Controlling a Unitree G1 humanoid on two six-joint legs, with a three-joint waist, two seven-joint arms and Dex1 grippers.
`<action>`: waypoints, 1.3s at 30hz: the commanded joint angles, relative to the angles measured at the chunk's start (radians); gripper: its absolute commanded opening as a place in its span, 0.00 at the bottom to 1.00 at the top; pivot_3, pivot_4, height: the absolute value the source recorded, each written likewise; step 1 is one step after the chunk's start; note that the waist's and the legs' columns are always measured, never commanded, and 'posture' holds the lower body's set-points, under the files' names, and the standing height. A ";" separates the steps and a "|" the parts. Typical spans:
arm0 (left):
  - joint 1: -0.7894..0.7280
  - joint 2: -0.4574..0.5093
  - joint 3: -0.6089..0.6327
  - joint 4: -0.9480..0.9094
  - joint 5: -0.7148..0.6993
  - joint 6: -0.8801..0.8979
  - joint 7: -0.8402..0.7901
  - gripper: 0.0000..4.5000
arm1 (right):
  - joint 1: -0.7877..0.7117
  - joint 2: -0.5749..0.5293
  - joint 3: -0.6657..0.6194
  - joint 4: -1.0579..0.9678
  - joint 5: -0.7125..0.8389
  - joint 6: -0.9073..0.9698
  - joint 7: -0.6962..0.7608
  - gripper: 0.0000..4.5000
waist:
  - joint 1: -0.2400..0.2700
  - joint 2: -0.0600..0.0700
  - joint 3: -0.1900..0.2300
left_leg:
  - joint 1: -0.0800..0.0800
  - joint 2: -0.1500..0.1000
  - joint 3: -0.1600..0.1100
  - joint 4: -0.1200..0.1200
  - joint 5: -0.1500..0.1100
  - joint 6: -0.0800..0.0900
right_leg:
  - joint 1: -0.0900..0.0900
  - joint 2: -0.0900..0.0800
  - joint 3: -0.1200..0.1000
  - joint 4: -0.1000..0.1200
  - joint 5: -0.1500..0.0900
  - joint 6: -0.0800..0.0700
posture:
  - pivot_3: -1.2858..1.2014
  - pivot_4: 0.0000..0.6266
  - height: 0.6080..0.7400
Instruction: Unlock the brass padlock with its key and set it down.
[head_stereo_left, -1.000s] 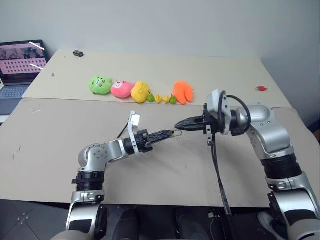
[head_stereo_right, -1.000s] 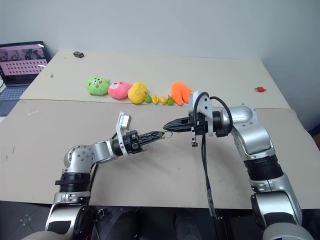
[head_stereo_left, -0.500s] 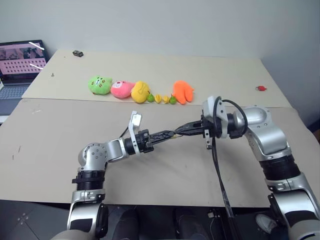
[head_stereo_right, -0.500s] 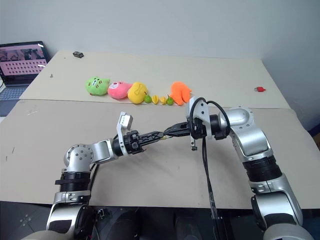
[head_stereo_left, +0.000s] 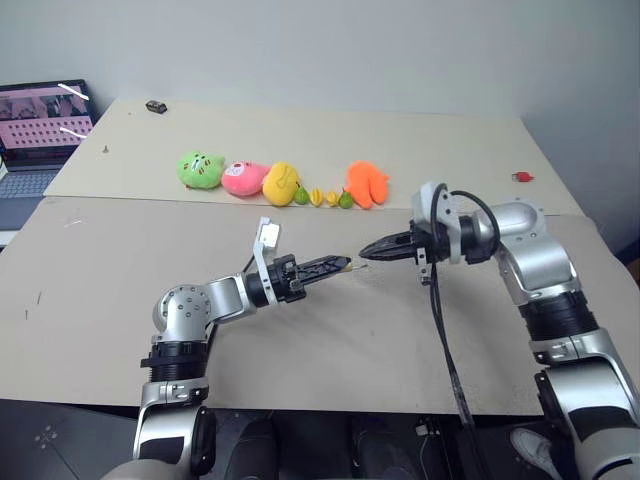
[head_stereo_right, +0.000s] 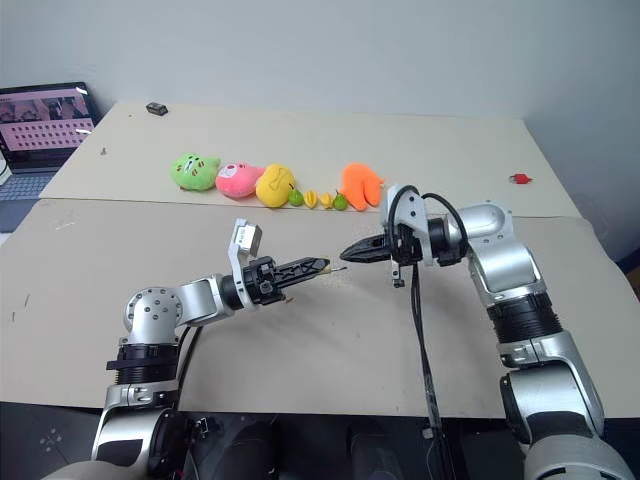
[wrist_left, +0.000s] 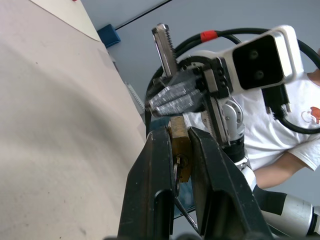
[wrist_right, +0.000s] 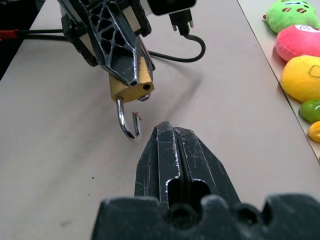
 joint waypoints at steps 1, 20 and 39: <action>-0.003 -0.003 0.015 -0.035 -0.036 0.005 0.006 0.01 | 0.007 -0.018 -0.009 -0.040 0.010 -0.005 0.026 0.01 | 0.000 0.000 0.000 | 0.000 0.000 0.000 0.000 0.000 0.000 | 0.000 0.000 0.000 0.000 0.000 0.000 | 0.52 0.24 0.83; 0.146 0.243 -0.137 -0.061 0.146 -0.044 -0.105 0.01 | 0.045 -0.035 0.001 -0.018 -0.007 0.038 0.050 0.01 | -0.007 0.001 0.000 | 0.000 0.000 0.000 -0.001 0.000 0.000 | -0.001 0.000 0.000 0.000 0.000 0.000 | 0.52 0.24 0.83; 0.091 0.302 -0.152 -0.007 0.445 -0.412 -0.101 0.63 | 0.073 -0.015 -0.015 -0.013 0.005 0.055 0.045 0.00 | 0.001 0.001 0.000 | 0.001 0.000 0.000 0.000 0.000 0.000 | 0.001 0.000 0.000 0.001 0.000 0.000 | 0.52 0.24 0.83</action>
